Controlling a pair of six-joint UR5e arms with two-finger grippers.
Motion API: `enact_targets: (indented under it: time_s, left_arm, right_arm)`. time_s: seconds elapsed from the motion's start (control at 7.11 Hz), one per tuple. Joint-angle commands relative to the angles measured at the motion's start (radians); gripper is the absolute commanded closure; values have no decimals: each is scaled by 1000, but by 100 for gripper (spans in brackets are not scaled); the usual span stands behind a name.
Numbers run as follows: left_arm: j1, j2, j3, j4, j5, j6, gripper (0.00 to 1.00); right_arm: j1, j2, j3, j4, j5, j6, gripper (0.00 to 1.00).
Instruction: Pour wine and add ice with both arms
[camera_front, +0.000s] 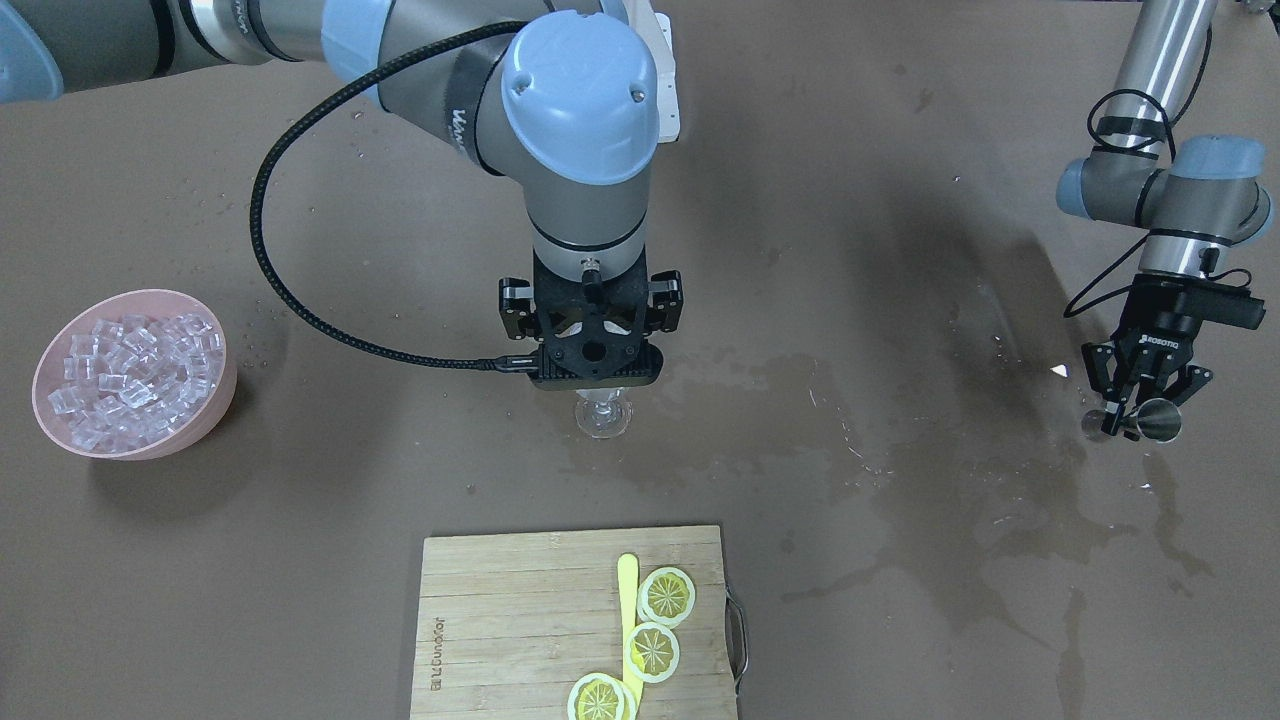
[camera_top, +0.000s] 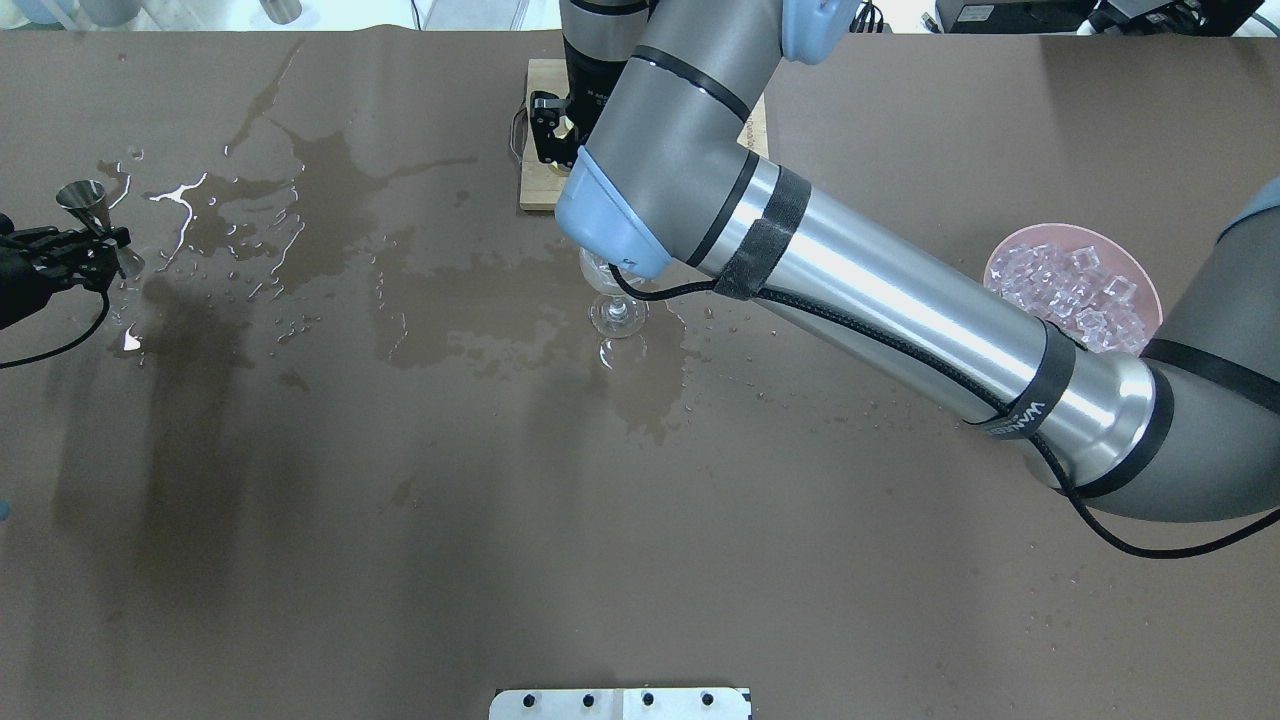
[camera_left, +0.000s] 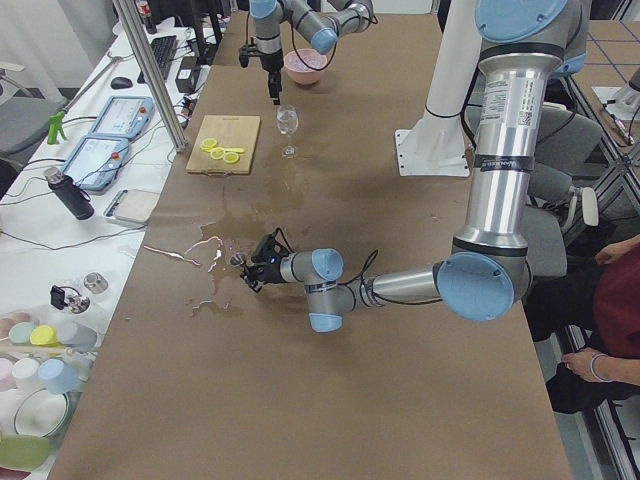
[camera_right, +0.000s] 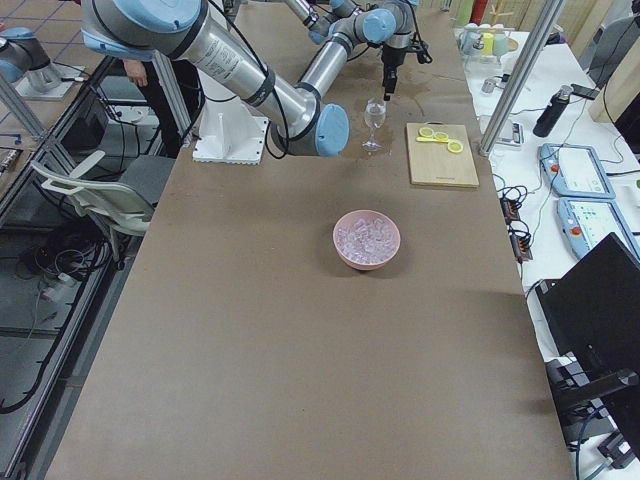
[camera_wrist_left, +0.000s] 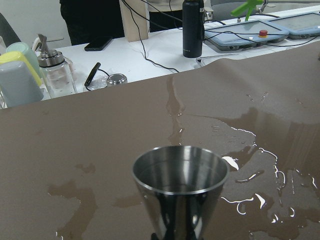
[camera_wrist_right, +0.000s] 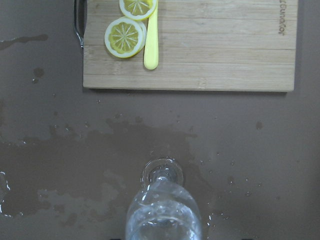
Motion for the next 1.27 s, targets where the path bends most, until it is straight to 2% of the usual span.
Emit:
enact_targets:
  time_s: [0.0,0.14,0.28,0.42,0.56,0.84,1.12]
  left_arm:
    - [0,-1,1,-16,1,-2,95]
    - [0,-1,1,-16,1,-2,90]
    - [0,-1,1,-16,1,-2,78]
    - [0,-1,2,-16,1,-2,76]
    - [0,-1,4,-16,1,0,72]
    - [0,-2,16,-16,2,0,64]
    - [0,-2,15,-17,2,0,60]
  right_arm:
    - [69,-117,125,-4,14,-27,15]
    - [117,-233,247,-39,78,-92,11]
    - [189,-280,324,-139,91,-185,9]
    - [243,-407,445,-172,91,-303,6]
    - [325,-508,498,-179,93,-406,2]
    - [457,-630,515,-182,129,-537,0]
    - [542,-746,526,-180,174,-609,0]
